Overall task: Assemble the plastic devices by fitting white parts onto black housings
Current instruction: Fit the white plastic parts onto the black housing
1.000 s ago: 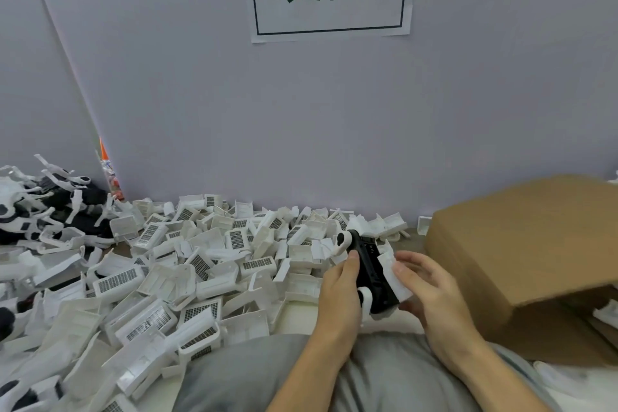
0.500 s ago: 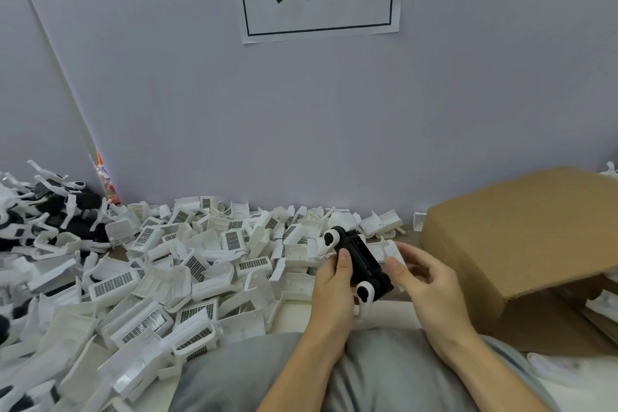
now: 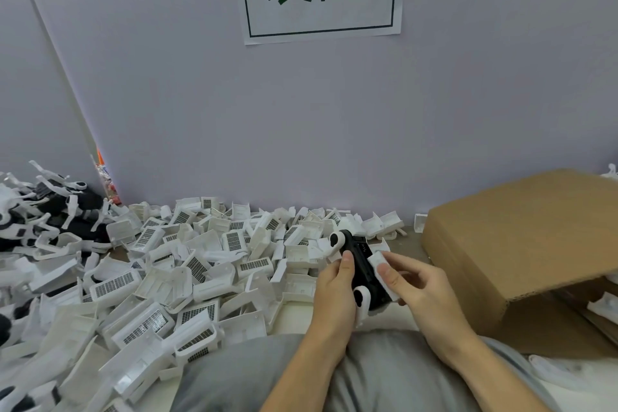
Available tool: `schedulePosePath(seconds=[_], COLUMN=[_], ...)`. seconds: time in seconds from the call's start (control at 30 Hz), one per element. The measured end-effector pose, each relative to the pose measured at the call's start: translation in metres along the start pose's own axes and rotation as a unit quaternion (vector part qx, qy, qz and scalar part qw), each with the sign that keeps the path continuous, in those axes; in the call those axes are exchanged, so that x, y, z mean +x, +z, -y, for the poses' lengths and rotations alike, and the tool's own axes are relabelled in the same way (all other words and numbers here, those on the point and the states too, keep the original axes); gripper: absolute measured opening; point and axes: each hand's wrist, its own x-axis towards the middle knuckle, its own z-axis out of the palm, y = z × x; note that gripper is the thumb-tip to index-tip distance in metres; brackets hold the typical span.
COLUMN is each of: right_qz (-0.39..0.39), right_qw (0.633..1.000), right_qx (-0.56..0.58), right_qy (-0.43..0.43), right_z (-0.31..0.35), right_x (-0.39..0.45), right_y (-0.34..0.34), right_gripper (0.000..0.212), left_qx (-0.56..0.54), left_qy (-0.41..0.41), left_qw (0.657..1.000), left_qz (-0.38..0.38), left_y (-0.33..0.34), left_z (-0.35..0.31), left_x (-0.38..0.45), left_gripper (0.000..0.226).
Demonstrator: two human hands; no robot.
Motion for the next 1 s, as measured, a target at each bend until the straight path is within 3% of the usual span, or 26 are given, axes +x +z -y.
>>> schedulePosePath(seconds=[0.13,0.3,0.63,0.87,1.0], right_qz=[0.023,-0.078,-0.061,-0.049,-0.035], right_qw=[0.997,0.986,0.973,0.977,0.994], right_qx=[-0.069,-0.134,-0.203,-0.189,-0.092], right_qy=[-0.012,-0.06,-0.089,-0.086,-0.036], right_z=[0.001,0.004,0.002,0.003,0.009], right_x=[0.0,0.002,0.002,0.002,0.004], right_y=[0.003,0.008,0.011,0.011,0.005], right_gripper=[0.028,0.029,0.038,0.037,0.016], left_qx=[0.002,0.022,0.007,-0.027,-0.024], left_qy=[0.002,0.02,0.007,-0.03,-0.034], left_qw=[1.0,0.999,1.0,0.999,0.999], left_qz=[0.003,0.017,0.028,0.01,-0.017], left_y=[-0.001,0.001,0.001,0.002,0.002], left_z=[0.0,0.004,0.004,0.001,-0.002], left_x=[0.001,0.002,0.001,-0.002,-0.002], left_gripper=[0.037,0.025,0.026,0.029,0.03])
